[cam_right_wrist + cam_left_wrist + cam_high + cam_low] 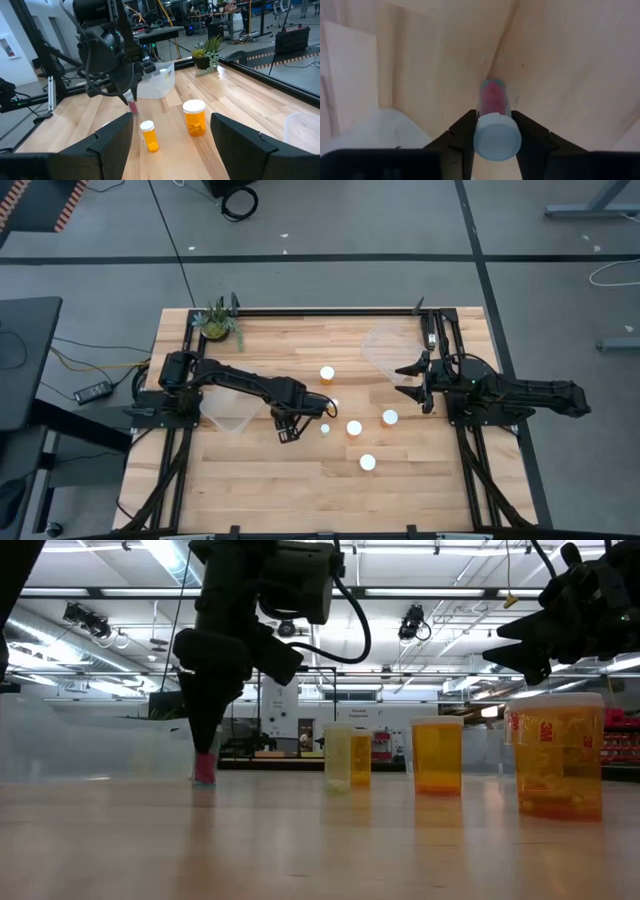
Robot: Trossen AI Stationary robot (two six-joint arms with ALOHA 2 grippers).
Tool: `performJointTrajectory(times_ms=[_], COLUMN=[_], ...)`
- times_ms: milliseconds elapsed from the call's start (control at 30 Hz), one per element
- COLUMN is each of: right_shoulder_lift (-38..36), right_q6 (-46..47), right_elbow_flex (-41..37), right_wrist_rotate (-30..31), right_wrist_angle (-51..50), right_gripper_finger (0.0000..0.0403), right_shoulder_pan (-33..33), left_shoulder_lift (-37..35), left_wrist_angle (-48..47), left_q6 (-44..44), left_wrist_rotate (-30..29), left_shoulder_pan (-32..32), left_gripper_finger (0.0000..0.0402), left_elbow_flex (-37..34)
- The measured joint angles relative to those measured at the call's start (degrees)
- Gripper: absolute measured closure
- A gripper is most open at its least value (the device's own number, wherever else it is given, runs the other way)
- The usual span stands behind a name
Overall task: Pick and place medicine bottles into bin by pill shape (circle, oval)
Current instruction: Put the small blue pill bottle into the left transparent bin
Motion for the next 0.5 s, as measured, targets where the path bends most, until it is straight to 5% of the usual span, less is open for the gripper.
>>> performJointTrajectory(times_ms=[233, 500], right_shoulder_lift=[0.00, 0.02], right_q6=[0.01, 0.01], right_elbow_flex=[0.00, 0.00], right_wrist_rotate=[0.00, 0.00], right_wrist_angle=[0.00, -0.07], right_gripper_finger=[0.0131, 0.0131], right_shoulder_pan=[0.00, 0.02], left_shoulder_lift=[-0.70, -2.86], left_wrist_angle=[-3.58, -12.99], left_q6=[-2.86, -5.14], left_wrist_rotate=[3.25, 3.02], left_shoulder_pan=[-1.04, -1.85], left_gripper_finger=[0.0262, 0.0287], left_elbow_flex=[0.08, 4.76])
